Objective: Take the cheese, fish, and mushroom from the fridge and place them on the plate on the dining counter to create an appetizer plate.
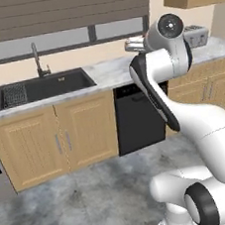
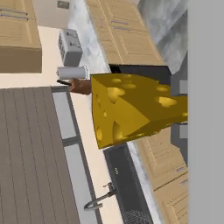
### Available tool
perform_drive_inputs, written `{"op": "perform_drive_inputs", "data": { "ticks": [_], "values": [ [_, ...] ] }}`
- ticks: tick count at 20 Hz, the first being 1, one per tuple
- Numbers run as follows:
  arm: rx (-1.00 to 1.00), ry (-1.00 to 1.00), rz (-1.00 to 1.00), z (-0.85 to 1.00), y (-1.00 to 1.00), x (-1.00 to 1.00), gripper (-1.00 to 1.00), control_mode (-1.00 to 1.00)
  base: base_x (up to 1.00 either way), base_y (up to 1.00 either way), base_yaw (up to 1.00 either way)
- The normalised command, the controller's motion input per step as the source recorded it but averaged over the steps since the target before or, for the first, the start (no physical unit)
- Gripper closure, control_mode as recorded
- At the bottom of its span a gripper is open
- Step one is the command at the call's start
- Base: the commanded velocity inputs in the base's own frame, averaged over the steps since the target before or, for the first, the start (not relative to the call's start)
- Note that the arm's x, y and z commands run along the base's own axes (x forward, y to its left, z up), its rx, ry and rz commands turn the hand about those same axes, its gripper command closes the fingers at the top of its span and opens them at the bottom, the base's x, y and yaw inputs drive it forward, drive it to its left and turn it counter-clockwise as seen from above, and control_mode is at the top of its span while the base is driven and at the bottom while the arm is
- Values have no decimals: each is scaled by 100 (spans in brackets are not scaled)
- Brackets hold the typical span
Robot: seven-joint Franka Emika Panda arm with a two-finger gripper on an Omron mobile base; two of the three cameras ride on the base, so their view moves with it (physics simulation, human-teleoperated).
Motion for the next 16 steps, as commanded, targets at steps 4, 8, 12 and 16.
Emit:
{"op": "perform_drive_inputs", "data": {
  "ticks": [4,8,12,16],
  "values": [
    [0,0,0,0,0,0,100,100,91,4,44],
    [0,0,0,0,0,0,100,100,70,37,44],
    [0,0,0,0,0,0,100,100,58,59,42],
    [0,0,0,0,0,0,100,100,57,56,42]
  ]
}}
